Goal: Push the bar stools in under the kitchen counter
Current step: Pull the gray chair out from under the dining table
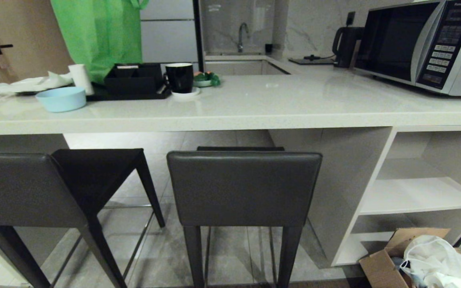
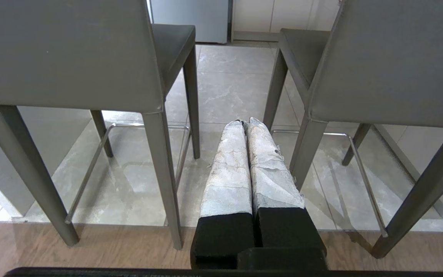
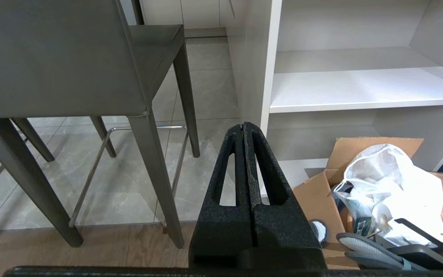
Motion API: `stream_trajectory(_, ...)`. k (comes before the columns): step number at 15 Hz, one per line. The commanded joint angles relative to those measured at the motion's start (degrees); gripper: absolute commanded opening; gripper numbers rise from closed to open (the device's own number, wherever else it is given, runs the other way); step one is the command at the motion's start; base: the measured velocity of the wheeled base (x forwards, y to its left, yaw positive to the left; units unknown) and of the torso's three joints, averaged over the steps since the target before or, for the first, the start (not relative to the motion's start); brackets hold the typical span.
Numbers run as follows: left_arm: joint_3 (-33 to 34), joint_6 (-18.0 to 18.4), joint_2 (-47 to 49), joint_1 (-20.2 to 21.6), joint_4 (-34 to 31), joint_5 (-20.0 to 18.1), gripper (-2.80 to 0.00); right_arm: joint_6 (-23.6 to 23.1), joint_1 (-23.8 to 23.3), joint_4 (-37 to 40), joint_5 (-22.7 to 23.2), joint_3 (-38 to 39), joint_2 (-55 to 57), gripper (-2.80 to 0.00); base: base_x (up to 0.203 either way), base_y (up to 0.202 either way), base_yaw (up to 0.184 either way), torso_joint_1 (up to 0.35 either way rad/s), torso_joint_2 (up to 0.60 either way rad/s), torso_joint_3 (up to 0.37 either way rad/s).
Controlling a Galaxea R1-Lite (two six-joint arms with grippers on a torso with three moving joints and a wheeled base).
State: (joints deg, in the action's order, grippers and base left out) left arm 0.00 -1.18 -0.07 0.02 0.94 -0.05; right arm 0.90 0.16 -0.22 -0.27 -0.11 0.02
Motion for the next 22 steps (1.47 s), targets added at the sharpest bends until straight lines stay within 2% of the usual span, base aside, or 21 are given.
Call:
stream_trajectory(1, 0.09, -0.05, -0.1, 0.06, 0.03, -0.04, -2.8, -0.03, 0.02, -0.04, 0.0, 0.02, -0.04, -2.8, 0.0, 0.0, 0.0, 0.0, 0.0, 0.0)
stream_trajectory(18, 0.09, -0.05, -0.1, 0.06, -0.06, -0.04, -2.8, -0.02, 0.02, -0.04, 0.0, 0.02, -0.02, -2.8, 0.0, 0.0, 0.0, 0.0, 0.0, 0.0)
stream_trajectory(22, 0.09, 0.04, -0.1, 0.15, -0.06, -0.04, -2.8, -0.02, 0.02, -0.04, 0.0, 0.02, -0.02, -2.8, 0.002, 0.139, -0.003, 0.003, 0.0, 0.004)
